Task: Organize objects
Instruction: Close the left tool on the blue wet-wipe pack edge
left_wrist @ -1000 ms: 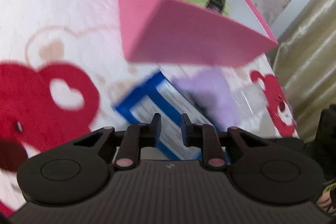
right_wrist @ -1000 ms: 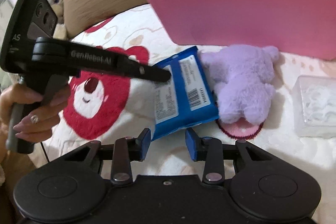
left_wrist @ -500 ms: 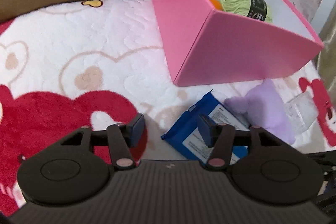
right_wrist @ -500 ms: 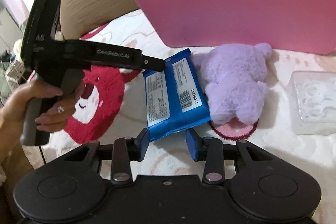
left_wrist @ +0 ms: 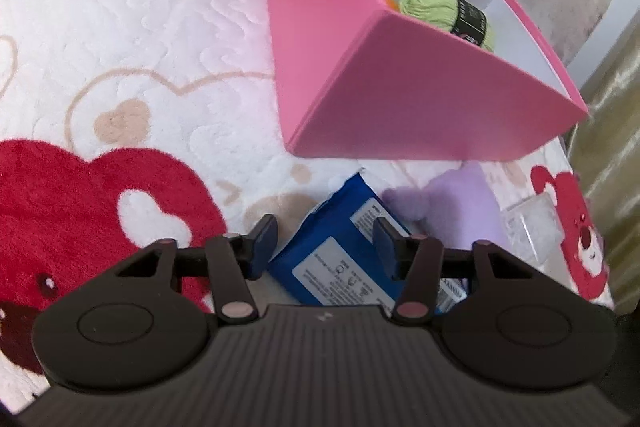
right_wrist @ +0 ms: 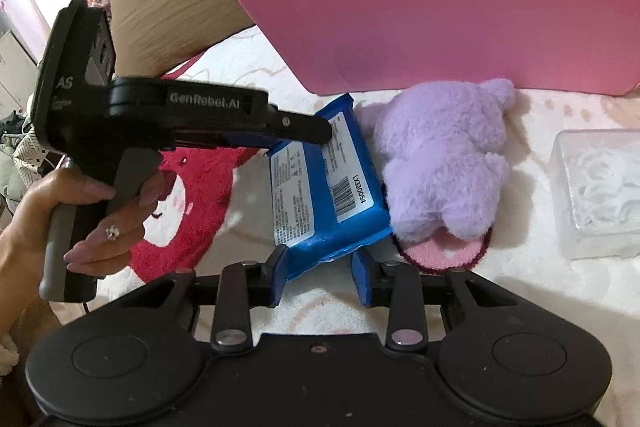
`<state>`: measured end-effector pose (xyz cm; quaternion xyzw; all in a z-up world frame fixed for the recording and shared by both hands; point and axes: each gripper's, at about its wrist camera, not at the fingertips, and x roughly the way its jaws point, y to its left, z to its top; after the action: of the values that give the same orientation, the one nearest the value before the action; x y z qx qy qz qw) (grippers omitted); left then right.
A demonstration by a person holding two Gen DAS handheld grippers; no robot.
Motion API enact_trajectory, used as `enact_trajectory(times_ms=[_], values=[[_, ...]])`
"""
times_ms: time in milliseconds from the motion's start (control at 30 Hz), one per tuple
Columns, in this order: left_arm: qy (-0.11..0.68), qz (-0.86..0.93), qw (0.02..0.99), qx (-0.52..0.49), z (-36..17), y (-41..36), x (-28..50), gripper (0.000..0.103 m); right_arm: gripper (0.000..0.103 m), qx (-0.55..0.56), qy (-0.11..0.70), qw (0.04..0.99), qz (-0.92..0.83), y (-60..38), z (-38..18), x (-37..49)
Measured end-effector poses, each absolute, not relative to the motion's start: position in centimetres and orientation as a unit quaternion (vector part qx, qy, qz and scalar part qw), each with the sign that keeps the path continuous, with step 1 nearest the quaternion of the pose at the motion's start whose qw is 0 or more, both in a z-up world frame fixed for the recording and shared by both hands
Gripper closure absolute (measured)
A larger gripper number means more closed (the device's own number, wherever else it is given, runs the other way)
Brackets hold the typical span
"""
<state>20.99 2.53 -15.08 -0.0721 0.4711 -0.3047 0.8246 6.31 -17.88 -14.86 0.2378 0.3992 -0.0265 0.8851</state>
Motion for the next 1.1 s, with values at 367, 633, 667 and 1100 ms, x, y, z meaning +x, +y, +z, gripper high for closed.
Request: enact_trajectory(times_ms=[367,633,667,1100], values=[[0.521,-0.322,0.788,-0.065,-14.0,2.3,15.1,0.06,0.057,0.175,0.459,0.87,-0.033,-16.8,-13.1,4.2],[0.552,-0.298,0.775,-0.073,-15.1,1.2,12.5,0.061,0.047,0.194,0.478,0.854,-0.064,-18.7,-12.8,2.5],[0.551,-0.295,0.777,-0.078,-15.3,1.2,12.5,0.061,0.047,0.202,0.473,0.855,-0.06,-19.0,-12.8,2.3],[0.551,-0.26,0.79,-0.064,-14.6,-0.5,11.7,0.071,0.067,0.24,0.466,0.848,-0.077,-20.2,-13.9,2.8]])
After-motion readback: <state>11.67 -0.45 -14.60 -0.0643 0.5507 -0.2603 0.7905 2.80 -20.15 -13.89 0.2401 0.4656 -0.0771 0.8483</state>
